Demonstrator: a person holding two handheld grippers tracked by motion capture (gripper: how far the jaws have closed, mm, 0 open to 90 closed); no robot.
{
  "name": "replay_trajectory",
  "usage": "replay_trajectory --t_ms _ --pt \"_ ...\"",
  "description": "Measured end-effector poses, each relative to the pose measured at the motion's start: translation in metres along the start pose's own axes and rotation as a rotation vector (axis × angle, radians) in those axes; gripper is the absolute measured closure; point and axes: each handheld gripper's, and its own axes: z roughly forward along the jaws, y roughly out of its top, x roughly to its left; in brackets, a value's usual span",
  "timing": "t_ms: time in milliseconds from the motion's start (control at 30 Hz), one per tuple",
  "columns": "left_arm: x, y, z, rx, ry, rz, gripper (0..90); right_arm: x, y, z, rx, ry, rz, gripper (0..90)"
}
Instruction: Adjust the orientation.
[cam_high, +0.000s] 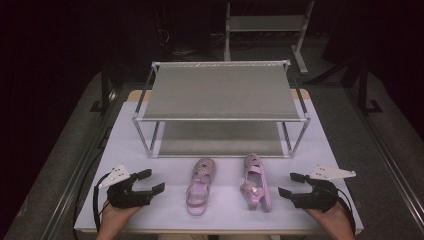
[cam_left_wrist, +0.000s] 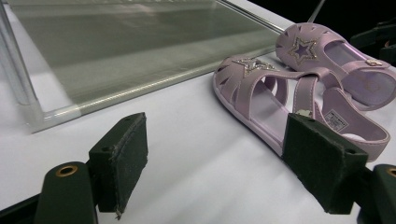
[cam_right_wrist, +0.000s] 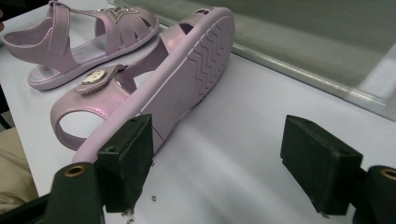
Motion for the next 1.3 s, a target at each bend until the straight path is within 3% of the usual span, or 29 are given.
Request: replay_trajectory --t_ms 633,1300 --pt "-0.021 0.009 0.008 -0.022 -0.058 0.025 23.3 0.003 0.001 -0.003 -0.012 -0.012 -0.003 24.2" --pt "-0.039 0.016 0.021 -0.013 -0.109 0.040 24.3 0.004 0.001 -0.002 -0.005 -0.011 -0.010 24.2"
